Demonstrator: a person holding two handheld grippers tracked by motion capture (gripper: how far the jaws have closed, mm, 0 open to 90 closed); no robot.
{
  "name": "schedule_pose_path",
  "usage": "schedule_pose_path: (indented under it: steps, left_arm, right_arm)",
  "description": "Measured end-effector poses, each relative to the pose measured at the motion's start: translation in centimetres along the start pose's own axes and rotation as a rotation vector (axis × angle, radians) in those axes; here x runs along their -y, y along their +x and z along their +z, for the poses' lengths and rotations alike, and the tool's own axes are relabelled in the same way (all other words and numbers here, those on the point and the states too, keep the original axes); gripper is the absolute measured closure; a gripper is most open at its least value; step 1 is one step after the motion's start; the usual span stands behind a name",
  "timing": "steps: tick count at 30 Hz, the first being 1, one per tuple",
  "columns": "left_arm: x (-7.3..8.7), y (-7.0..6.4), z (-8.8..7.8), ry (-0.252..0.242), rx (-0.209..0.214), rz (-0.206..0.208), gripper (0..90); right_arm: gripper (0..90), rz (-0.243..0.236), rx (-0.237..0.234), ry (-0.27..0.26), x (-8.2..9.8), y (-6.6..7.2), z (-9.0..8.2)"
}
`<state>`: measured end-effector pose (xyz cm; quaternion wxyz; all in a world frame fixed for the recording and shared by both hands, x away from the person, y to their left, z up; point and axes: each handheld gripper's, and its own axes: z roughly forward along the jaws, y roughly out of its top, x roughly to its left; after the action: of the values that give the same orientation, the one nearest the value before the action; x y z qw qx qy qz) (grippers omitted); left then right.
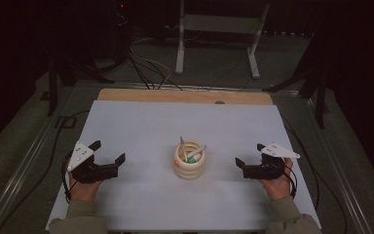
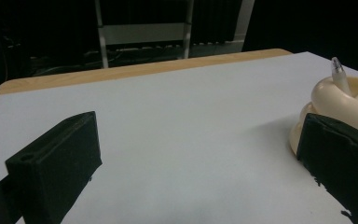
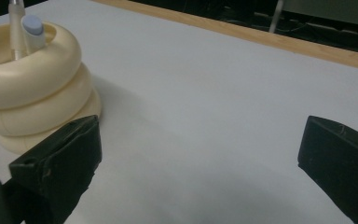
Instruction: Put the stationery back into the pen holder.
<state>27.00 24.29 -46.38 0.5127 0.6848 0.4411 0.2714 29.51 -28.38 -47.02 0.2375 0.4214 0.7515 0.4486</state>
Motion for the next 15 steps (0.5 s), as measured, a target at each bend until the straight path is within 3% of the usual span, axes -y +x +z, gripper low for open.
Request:
schedule_pose_path:
  steps: [15]
  left_arm:
    - [0.3, 0.0, -0.2, 0.006, -0.011, 0.014, 0.3]
  right_arm:
    - [0.0, 0.027, 0.01, -0.064, 0.7, -0.8, -1.2]
